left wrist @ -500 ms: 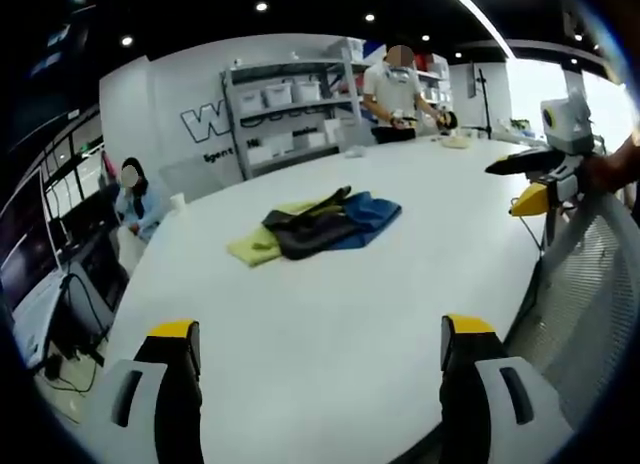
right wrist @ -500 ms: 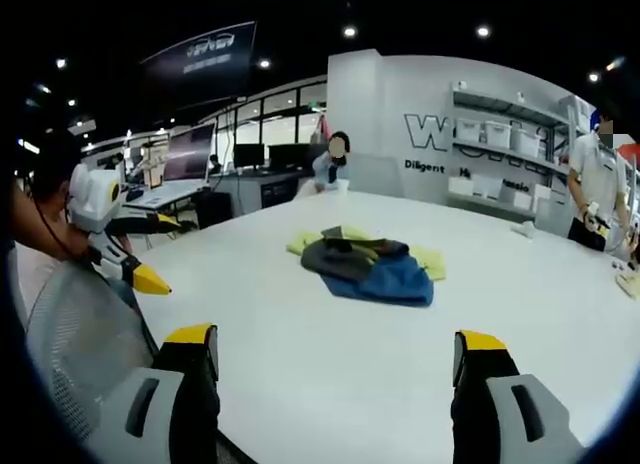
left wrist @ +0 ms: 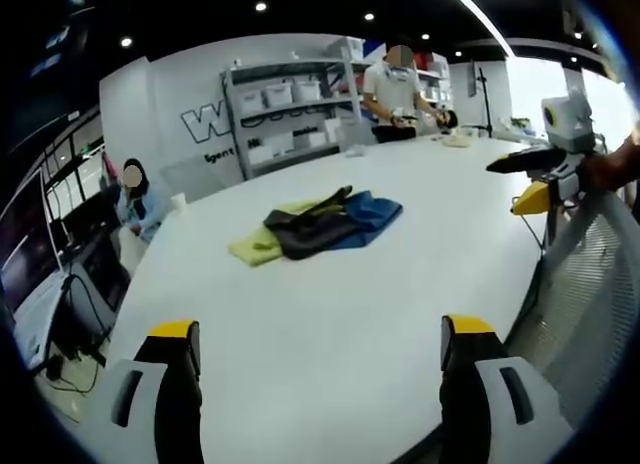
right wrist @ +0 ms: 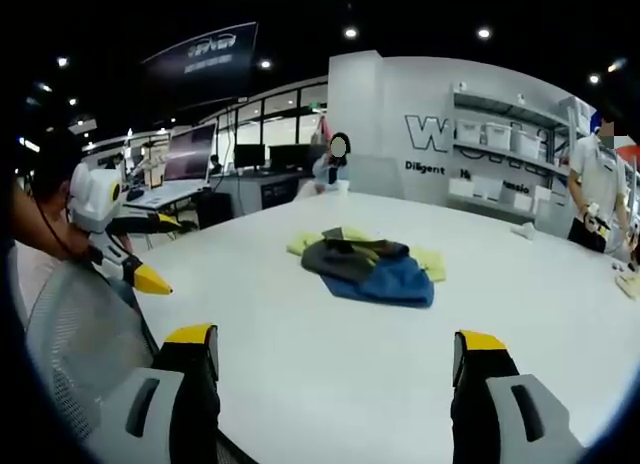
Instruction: Fold the garment on the visible template until the final outline fits inside the template.
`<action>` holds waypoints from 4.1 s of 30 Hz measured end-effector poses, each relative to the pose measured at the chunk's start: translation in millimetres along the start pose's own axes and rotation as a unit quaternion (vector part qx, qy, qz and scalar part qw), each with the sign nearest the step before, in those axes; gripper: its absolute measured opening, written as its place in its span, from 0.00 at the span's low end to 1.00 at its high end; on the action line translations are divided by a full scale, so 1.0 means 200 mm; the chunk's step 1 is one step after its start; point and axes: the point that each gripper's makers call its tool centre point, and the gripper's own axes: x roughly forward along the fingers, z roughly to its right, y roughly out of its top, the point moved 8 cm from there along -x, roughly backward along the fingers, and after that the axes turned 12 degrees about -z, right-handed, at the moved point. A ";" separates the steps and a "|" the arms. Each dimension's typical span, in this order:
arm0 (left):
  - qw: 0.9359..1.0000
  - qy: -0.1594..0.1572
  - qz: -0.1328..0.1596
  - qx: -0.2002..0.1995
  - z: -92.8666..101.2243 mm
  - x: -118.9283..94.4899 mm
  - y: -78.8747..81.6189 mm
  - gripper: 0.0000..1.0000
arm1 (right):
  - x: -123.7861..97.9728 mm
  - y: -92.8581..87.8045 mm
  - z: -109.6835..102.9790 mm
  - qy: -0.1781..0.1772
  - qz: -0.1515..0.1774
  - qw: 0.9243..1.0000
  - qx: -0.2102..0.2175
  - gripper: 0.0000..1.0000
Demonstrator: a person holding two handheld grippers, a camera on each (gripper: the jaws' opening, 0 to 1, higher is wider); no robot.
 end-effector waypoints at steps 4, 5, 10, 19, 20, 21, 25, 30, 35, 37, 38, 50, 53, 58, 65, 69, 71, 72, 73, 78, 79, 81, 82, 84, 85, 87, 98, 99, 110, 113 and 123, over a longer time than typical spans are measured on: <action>1.000 0.001 -0.001 -0.003 0.00 0.00 0.00 0.98 | 0.00 0.00 0.00 -0.001 0.000 1.000 0.000 0.96; 1.000 0.000 -0.001 -0.002 0.00 0.00 0.00 0.98 | 0.00 0.00 0.00 -0.001 -0.001 1.000 0.000 0.96; 1.000 -0.002 -0.001 0.000 0.01 0.00 0.00 0.98 | 0.00 -0.01 0.00 -0.002 -0.004 1.000 0.002 0.96; 1.000 -0.004 -0.003 0.000 0.01 0.00 -0.01 0.97 | 0.00 -0.01 0.00 -0.003 -0.010 1.000 0.000 0.95; 1.000 -0.005 -0.003 0.000 0.01 0.00 -0.01 0.97 | 0.00 -0.02 0.00 -0.003 -0.012 1.000 -0.001 0.95; 1.000 -0.005 -0.003 -0.001 0.01 0.00 -0.01 0.97 | 0.00 -0.02 0.00 -0.002 -0.013 1.000 -0.001 0.95; 1.000 -0.004 -0.005 0.000 0.01 0.00 -0.01 0.97 | 0.00 -0.02 0.00 0.000 -0.014 1.000 0.000 0.95; 1.000 -0.009 -0.008 -0.001 0.01 0.01 -0.01 0.97 | 0.00 -0.02 0.00 0.000 -0.016 1.000 0.000 0.95; 1.000 -0.007 -0.008 -0.002 0.01 0.01 -0.01 0.97 | 0.00 -0.02 0.00 0.000 -0.013 1.000 -0.003 0.94; 1.000 -0.008 -0.008 -0.003 0.01 0.00 -0.01 0.97 | 0.00 -0.02 0.00 0.000 -0.013 1.000 -0.007 0.92; 1.000 -0.008 -0.007 -0.002 0.01 0.00 -0.01 0.97 | 0.00 -0.01 0.00 0.001 -0.011 1.000 -0.011 0.91; 1.000 -0.004 -0.012 0.014 0.00 0.00 0.01 0.96 | 0.01 -0.01 -0.01 0.004 -0.024 0.999 -0.029 0.90; 1.000 -0.007 -0.014 0.014 -0.01 0.01 0.01 0.96 | 0.01 0.00 0.01 0.001 -0.031 0.999 -0.036 0.90; 0.999 -0.010 -0.022 0.025 -0.03 0.02 0.03 0.94 | 0.01 0.04 0.03 0.002 -0.028 0.999 -0.039 0.91; 0.999 -0.026 -0.018 0.042 -0.07 0.06 0.10 0.92 | 0.06 0.08 0.05 0.007 -0.036 0.998 -0.052 0.88; 0.998 -0.037 -0.016 0.048 -0.09 0.09 0.13 0.88 | 0.09 0.09 0.07 0.010 -0.047 0.997 -0.065 0.87; 0.998 -0.043 -0.016 0.051 -0.10 0.11 0.15 0.86 | 0.11 0.09 0.08 0.011 -0.052 0.996 -0.075 0.86; 0.997 -0.047 -0.016 0.051 -0.09 0.12 0.16 0.85 | 0.12 0.09 0.08 0.012 -0.055 0.995 -0.078 0.87; 0.997 -0.053 -0.015 0.055 -0.09 0.13 0.16 0.84 | 0.13 0.09 0.08 0.015 -0.058 0.995 -0.082 0.87; 0.994 -0.072 -0.023 0.076 -0.09 0.19 0.17 0.81 | 0.17 0.09 0.10 0.017 -0.073 0.992 -0.106 0.86; 0.994 -0.075 -0.026 0.079 -0.08 0.20 0.17 0.80 | 0.18 0.10 0.11 0.016 -0.077 0.991 -0.112 0.85; 0.992 -0.083 -0.028 0.090 -0.08 0.22 0.17 0.79 | 0.20 0.11 0.12 0.017 -0.083 0.989 -0.123 0.84; 0.992 -0.086 -0.028 0.094 -0.08 0.23 0.17 0.79 | 0.21 0.11 0.13 0.015 -0.088 0.988 -0.128 0.83; 0.990 -0.093 -0.027 0.103 -0.09 0.25 0.18 0.77 | 0.23 0.12 0.14 0.015 -0.093 0.986 -0.135 0.82; 0.990 -0.094 -0.027 0.104 -0.09 0.26 0.19 0.75 | 0.24 0.12 0.15 0.016 -0.094 0.986 -0.136 0.82; 0.989 -0.099 -0.028 0.108 -0.10 0.28 0.20 0.74 | 0.25 0.14 0.16 0.015 -0.096 0.985 -0.141 0.81; 0.988 -0.108 -0.027 0.109 -0.19 0.40 0.26 0.62 | 0.34 0.19 0.23 0.013 -0.115 0.976 -0.182 0.75; 0.988 -0.108 -0.027 0.108 -0.20 0.41 0.26 0.60 | 0.35 0.19 0.24 0.015 -0.119 0.975 -0.187 0.74; 0.987 -0.113 -0.027 0.108 -0.28 0.51 0.31 0.53 | 0.42 0.21 0.30 0.015 -0.125 0.968 -0.217 0.69; 0.986 -0.115 -0.025 0.118 -0.29 0.54 0.34 0.50 | 0.43 0.21 0.32 0.013 -0.132 0.965 -0.224 0.67; 0.976 -0.134 -0.028 0.172 -0.26 0.60 0.36 0.47 | 0.52 0.26 0.37 0.017 -0.126 0.960 -0.248 0.55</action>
